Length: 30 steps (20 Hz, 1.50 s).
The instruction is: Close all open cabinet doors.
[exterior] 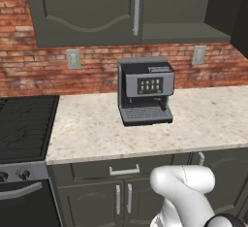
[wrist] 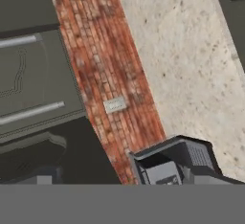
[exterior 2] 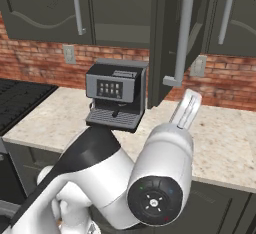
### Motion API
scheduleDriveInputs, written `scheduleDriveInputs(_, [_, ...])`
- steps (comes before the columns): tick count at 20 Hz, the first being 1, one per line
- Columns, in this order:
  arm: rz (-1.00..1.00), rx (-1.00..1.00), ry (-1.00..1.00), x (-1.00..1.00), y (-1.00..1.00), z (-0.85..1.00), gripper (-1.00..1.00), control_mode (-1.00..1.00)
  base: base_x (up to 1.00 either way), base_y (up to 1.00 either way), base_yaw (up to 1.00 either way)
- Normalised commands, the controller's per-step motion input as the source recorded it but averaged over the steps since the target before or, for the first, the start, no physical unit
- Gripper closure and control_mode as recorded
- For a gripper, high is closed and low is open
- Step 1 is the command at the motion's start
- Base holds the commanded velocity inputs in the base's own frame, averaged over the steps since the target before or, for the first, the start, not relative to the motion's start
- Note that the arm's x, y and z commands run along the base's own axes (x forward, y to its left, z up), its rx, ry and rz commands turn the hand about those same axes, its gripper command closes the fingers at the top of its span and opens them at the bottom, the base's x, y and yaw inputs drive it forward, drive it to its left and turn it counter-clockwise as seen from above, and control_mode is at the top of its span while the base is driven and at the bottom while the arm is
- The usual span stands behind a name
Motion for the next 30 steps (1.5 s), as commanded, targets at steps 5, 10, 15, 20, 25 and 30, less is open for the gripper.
scheduleDriveInputs(5, [-0.01, -0.12, 0.01, 0.27, -0.15, 0.18, -1.00, -1.00, 0.00, 0.00, 0.00])
scheduleDriveInputs(10, [0.00, -0.11, 0.07, 0.28, -0.29, 0.16, -1.00, -1.00, 0.00, 0.00, 0.00])
scheduleDriveInputs(15, [0.00, -0.10, 0.04, 0.29, -0.28, 0.09, -1.00, -1.00, 0.00, 0.00, 0.00])
scheduleDriveInputs(20, [0.04, -0.06, 0.01, 0.16, -0.27, 0.11, -1.00, -1.00, 0.00, 0.00, 0.00])
scheduleDriveInputs(25, [0.09, -0.02, 0.00, 0.12, -0.20, 0.06, -1.00, -1.00, 0.00, 0.00, 0.00])
scheduleDriveInputs(30, [0.08, 0.00, -0.04, 0.27, -0.10, 0.01, -1.00, -1.00, 0.00, 0.00, 0.00])
